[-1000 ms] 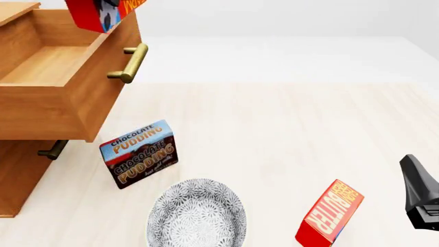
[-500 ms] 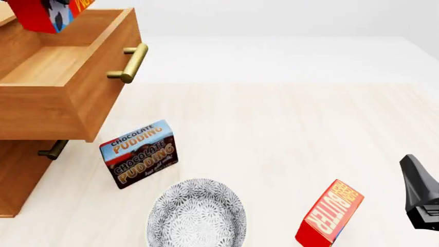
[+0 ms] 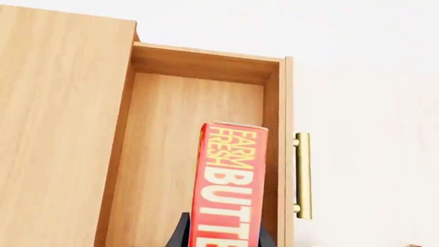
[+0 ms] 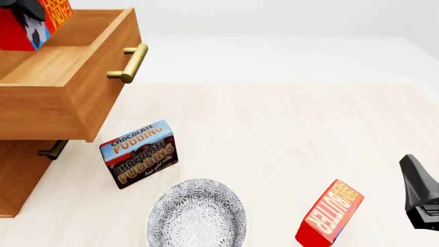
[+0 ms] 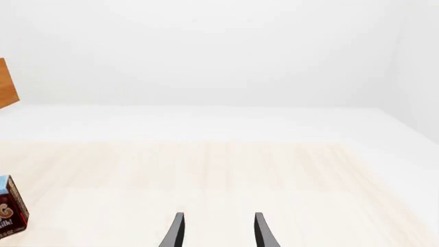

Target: Put the butter at the front in the top drawer of the cabinet and close it.

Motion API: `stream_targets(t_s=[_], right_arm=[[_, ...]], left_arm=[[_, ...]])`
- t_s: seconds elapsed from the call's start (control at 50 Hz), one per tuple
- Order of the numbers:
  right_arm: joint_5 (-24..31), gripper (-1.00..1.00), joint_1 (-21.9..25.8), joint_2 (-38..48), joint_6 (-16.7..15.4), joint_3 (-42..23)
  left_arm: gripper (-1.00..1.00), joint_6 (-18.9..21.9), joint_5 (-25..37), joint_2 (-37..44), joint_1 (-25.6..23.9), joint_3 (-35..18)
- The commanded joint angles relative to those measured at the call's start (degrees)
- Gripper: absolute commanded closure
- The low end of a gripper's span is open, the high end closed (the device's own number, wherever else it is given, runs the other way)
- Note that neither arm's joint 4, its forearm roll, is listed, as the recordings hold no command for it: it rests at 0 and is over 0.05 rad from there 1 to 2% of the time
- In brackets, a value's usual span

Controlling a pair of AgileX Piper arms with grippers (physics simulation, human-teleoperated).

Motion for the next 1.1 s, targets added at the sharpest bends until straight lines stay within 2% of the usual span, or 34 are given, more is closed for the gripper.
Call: stream_targets(t_s=[0.02,0.36,0.72,0.88,0.94,0.98,1.1], right_arm=[[0.0,-1.00,-0.1,-0.2,0.1,0.1],[0.0,-1.00,-0.1,-0.2,0.1,0.1],[0.0,-1.00,-0.1,-0.2,0.1,0.1],[0.0,-1.00,-0.1,-0.2,0.1,0.1],[0.0,-1.00,-0.1,-0.2,0.1,0.1],[0.0,-1.00,-0.1,-0.2,0.1,0.1],[0.0,-1.00,-0.1,-0.2,0.1,0.1]], left_arm=[[1.00,0.1,0.0,-0.3,1.7,1.3],[1.00,-0.2,0.0,3.2,3.8,0.8],[1.00,-1.9,-0.3,7.4,3.6,-1.7],[1.00,-2.7,-3.4,7.6,3.3,1.5],[1.00,-1.0,-4.2,8.1,4.9,2.7],[1.00,-1.9,-5.7,7.4,4.6,5.0],[1.00,-2.5,-7.7,6.8,4.2,7.5]])
